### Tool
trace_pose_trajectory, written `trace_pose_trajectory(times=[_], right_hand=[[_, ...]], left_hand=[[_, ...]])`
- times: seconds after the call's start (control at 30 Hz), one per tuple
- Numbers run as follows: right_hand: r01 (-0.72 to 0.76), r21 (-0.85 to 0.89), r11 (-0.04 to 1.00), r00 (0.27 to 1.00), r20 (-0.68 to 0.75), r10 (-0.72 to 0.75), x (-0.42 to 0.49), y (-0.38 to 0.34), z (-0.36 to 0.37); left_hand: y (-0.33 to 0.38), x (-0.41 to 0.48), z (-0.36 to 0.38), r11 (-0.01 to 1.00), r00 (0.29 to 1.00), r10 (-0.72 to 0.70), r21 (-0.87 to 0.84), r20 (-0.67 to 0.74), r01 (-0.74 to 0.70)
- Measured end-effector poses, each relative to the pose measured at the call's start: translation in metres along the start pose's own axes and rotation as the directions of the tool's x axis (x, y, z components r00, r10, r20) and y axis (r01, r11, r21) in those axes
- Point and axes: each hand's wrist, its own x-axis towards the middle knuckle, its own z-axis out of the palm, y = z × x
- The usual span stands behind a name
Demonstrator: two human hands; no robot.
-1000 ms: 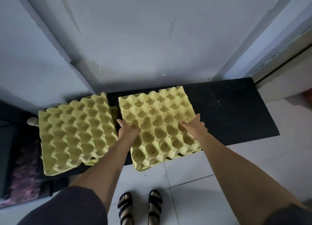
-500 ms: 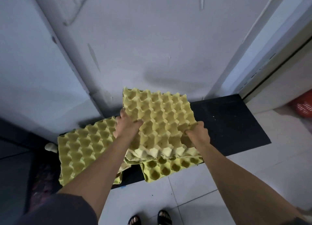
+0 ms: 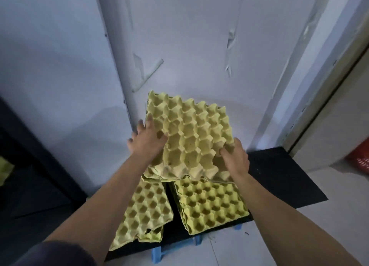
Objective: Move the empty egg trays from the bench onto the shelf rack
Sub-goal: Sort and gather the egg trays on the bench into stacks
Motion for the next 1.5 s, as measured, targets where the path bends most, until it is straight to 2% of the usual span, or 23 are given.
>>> trace_pose_trajectory(times=[0.07,0.17,0.33,0.4,0.43,0.53,0.67,0.73,0.8,0.87,1.0,1.2,1.37,1.5], right_hand=[[0.016,0.079,0.997,1.0,-0.005,-0.016,-0.013,-0.015,-0.006],[0.05,0.203,0.978,0.999,0.002,-0.051,-0.038,-0.037,-0.014],[0.097,0.361,0.927,0.994,0.019,-0.111,-0.089,-0.075,-0.022],[0.113,0.421,0.9,0.99,0.033,-0.14,-0.11,-0.092,-0.023],[0.107,0.445,0.889,0.989,0.047,-0.143,-0.12,-0.1,-0.023],[0.118,0.531,0.839,0.976,0.095,-0.198,-0.157,-0.126,-0.02],[0.146,0.613,0.776,0.953,0.124,-0.278,-0.204,-0.169,-0.016],[0.22,0.596,0.772,0.932,0.106,-0.348,-0.233,-0.196,-0.011],[0.322,0.557,0.765,0.895,0.085,-0.438,-0.264,-0.224,-0.006],[0.436,0.546,0.715,0.832,0.057,-0.551,-0.3,-0.25,0.003],[0.622,0.51,0.594,0.711,-0.05,-0.702,-0.37,-0.299,0.02],[0.773,0.393,0.498,0.573,-0.097,-0.814,-0.463,-0.361,0.05],[0.794,0.477,0.376,0.501,-0.166,-0.849,-0.523,-0.394,0.084],[0.852,0.466,0.239,0.361,-0.192,-0.912,-0.562,-0.424,0.118]], left_hand=[[0.008,-0.031,-0.028,0.946,0.968,0.222,0.265,-0.115,-0.186],[0.018,-0.081,-0.061,0.765,0.875,0.482,0.512,-0.053,-0.391],[0.014,-0.151,-0.096,0.467,0.782,0.616,0.754,0.097,-0.462],[0.005,-0.172,-0.109,0.37,0.783,0.614,0.837,0.105,-0.402],[0.002,-0.18,-0.116,0.357,0.791,0.606,0.863,0.076,-0.357],[-0.01,-0.21,-0.148,0.378,0.779,0.625,0.895,-0.059,-0.236],[-0.043,-0.239,-0.188,0.384,0.632,0.751,0.906,-0.193,-0.179],[-0.064,-0.254,-0.212,0.41,0.581,0.768,0.904,-0.271,-0.121],[-0.087,-0.268,-0.235,0.477,0.567,0.737,0.877,-0.367,-0.053],[-0.115,-0.285,-0.26,0.557,0.563,0.687,0.83,-0.46,-0.001],[-0.179,-0.318,-0.309,0.618,0.567,0.612,0.781,-0.552,0.094],[-0.275,-0.354,-0.377,0.69,0.547,0.529,0.704,-0.649,0.167],[-0.341,-0.371,-0.419,0.722,0.543,0.49,0.666,-0.682,0.185],[-0.392,-0.379,-0.449,0.754,0.505,0.45,0.616,-0.737,0.227]])
